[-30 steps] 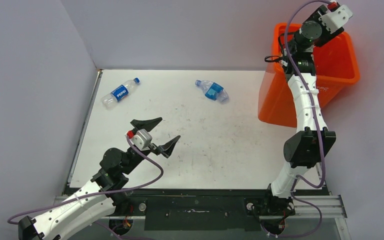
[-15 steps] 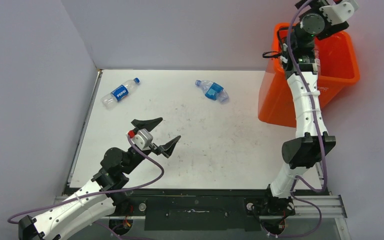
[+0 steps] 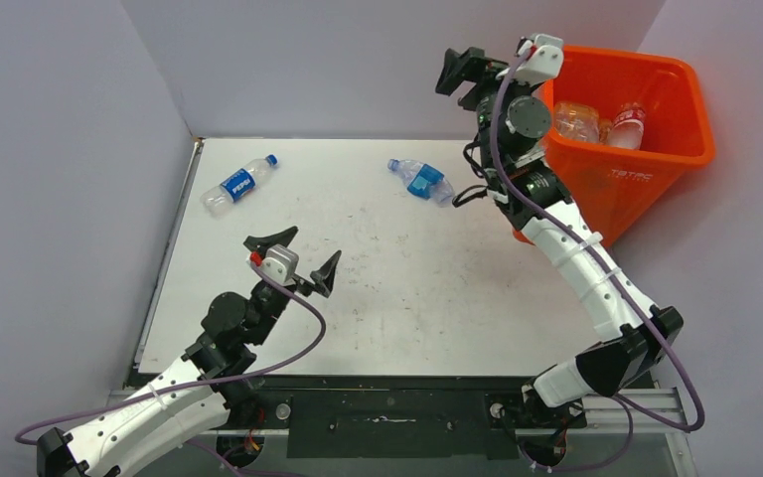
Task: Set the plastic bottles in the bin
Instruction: Place the plastic bottle in the trash bin, then pick up the plastic bottle at the center of the board.
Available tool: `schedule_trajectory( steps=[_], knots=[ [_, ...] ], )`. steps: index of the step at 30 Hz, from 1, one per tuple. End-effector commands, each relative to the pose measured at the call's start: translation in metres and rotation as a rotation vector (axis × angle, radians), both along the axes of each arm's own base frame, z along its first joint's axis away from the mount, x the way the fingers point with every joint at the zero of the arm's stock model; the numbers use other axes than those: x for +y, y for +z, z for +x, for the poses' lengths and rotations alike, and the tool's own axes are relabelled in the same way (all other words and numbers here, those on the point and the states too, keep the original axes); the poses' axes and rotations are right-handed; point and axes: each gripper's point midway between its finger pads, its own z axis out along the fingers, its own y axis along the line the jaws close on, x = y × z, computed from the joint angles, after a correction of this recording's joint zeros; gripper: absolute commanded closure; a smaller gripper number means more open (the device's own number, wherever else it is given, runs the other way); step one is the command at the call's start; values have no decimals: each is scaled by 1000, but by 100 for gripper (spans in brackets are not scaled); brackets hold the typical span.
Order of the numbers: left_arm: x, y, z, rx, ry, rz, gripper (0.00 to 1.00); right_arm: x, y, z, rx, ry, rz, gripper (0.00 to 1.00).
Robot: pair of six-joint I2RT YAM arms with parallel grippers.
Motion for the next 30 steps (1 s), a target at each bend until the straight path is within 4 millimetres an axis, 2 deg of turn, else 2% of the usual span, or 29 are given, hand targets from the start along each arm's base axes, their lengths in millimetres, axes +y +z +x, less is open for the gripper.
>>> schedule_trajectory(
  steps=[1,5,7,13,16,19,26,30],
  knots=[
    [40,15,15,-6,229,-30,4,49,-93,15,194,210,-86,10],
    [45,16,16,-16,253,-26,4,65,-192,43,414,329,-106,10],
    [42,15,15,-16,240,-18,4,59,-234,57,502,336,-99,10],
    [40,13,17,-10,240,-3,4,27,-324,89,650,254,-63,10],
    [43,16,15,-17,244,-16,4,12,-357,102,688,217,-27,10],
    [41,14,15,-17,237,-12,4,11,-384,114,711,247,16,10],
    [39,14,15,-16,227,0,4,18,-420,138,727,293,63,10],
    [38,12,16,-16,224,9,4,21,-444,144,769,311,67,10]
  ],
)
